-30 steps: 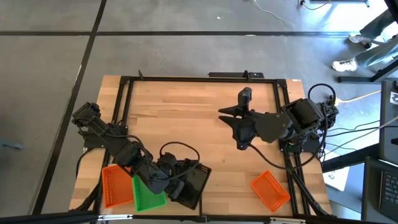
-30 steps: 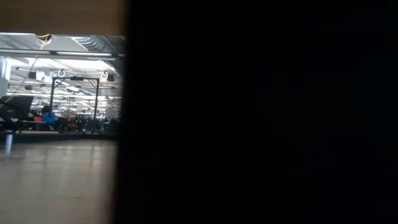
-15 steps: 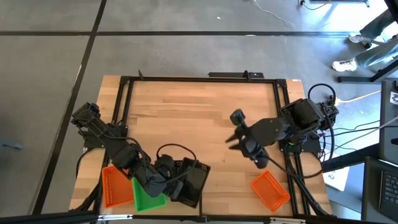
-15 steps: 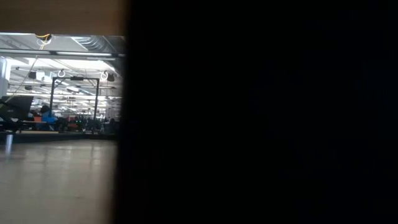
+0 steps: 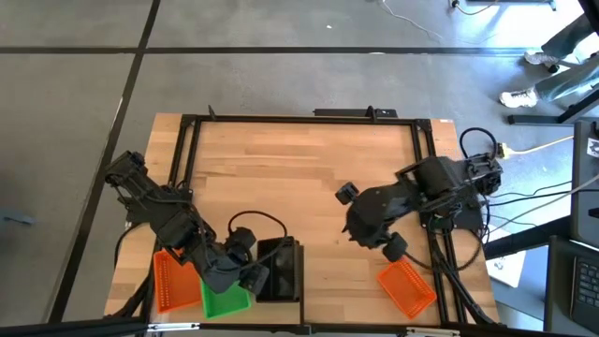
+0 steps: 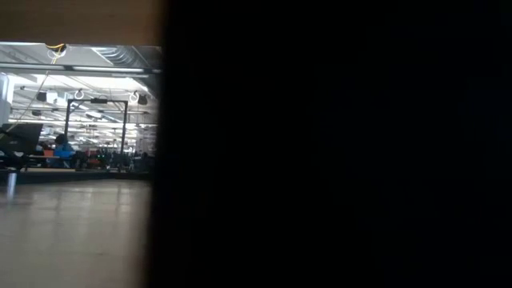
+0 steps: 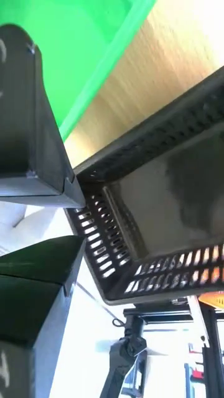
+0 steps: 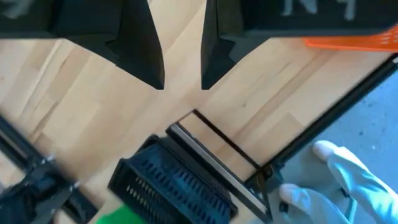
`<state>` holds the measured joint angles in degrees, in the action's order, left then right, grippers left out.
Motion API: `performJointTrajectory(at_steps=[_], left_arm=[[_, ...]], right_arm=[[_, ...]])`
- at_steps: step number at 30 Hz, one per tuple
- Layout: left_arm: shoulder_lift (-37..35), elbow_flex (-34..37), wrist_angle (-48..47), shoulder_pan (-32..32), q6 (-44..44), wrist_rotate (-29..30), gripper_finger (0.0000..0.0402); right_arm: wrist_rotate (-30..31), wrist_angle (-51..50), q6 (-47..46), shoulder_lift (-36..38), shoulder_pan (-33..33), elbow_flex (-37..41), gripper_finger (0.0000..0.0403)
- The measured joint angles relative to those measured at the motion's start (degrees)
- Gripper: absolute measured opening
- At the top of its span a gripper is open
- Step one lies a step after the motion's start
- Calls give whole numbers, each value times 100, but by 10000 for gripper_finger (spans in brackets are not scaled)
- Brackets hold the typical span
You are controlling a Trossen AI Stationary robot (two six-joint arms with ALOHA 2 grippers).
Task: Stack baskets on shelf by color
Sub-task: Stack the black basket on top of the other black baskets on the shelf
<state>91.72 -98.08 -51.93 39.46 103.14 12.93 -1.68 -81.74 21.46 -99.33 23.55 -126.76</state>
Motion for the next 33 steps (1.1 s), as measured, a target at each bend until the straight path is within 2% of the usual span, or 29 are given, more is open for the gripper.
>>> performJointTrajectory(at_steps=[3,8,14,18,25,33], left_arm=[[-29,0,-91,17,-128,83,73],[-137,1,-345,88,-514,711,73],[-420,4,-831,210,-890,1668,73],[-519,4,-1230,247,-974,2061,73],[-570,4,-1565,249,-1051,2104,73],[-570,4,-1581,245,-1079,2100,73]], right_arm=[[-9,266,116,-7,-177,390,105],[-59,1112,355,-7,-476,1042,105],[-1215,2561,458,-7,-793,1762,105],[-1855,3491,460,-7,-898,2179,105],[-2612,4657,419,2,-909,2487,105],[-2953,6225,283,0,-998,3394,105]])
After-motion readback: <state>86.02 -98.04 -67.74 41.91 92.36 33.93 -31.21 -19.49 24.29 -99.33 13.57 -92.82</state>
